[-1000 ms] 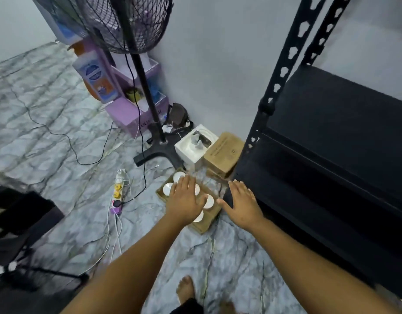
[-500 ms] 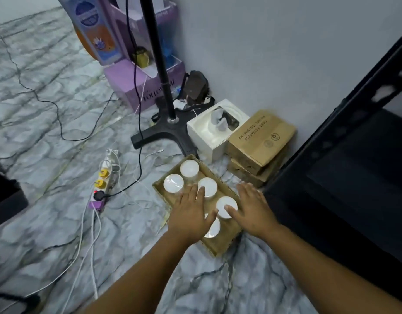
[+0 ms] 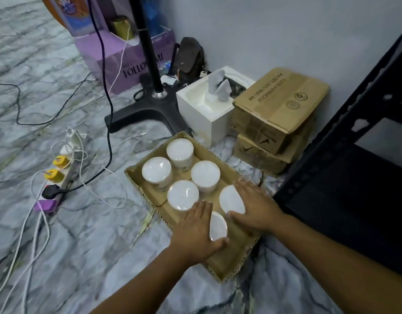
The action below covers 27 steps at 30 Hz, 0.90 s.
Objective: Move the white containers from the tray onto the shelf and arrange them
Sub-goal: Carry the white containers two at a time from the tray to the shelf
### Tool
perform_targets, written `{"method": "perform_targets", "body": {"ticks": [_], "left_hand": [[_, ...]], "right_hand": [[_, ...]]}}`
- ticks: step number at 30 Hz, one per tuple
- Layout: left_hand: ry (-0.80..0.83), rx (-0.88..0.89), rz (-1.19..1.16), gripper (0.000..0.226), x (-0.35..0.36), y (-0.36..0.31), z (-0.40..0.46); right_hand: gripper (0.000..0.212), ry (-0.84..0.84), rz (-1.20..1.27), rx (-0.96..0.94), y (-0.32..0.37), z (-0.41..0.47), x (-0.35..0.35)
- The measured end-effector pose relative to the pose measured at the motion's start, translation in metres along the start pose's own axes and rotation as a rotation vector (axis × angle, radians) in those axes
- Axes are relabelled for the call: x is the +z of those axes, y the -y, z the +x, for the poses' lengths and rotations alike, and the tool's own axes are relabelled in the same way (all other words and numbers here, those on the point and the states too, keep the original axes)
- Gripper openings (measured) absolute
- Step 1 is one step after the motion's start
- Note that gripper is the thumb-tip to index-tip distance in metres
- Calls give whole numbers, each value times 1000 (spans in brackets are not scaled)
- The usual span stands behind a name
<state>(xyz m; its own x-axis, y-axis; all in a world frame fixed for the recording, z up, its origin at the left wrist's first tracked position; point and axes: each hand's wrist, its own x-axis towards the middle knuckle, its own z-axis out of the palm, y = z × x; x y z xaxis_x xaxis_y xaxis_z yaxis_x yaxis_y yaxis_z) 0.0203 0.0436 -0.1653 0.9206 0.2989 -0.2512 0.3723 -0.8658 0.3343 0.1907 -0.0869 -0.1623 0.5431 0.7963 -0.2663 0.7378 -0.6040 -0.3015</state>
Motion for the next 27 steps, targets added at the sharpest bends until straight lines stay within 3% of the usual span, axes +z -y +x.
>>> {"method": "perform_targets", "body": {"ticks": [9, 14, 19, 27], "left_hand": [[17, 1, 70, 119, 34, 5, 3], [-61, -47, 115, 116, 35, 5, 5], [-120, -57, -33, 112, 30, 5, 6], [-308, -17, -319, 108, 2, 9, 1]], "right_hand": [[109, 26, -21, -60, -18, 16, 24], [117, 18, 28, -14, -21, 19, 31], [117, -60, 155, 66, -21, 18, 33], [110, -331, 557, 82, -9, -8, 23]]}}
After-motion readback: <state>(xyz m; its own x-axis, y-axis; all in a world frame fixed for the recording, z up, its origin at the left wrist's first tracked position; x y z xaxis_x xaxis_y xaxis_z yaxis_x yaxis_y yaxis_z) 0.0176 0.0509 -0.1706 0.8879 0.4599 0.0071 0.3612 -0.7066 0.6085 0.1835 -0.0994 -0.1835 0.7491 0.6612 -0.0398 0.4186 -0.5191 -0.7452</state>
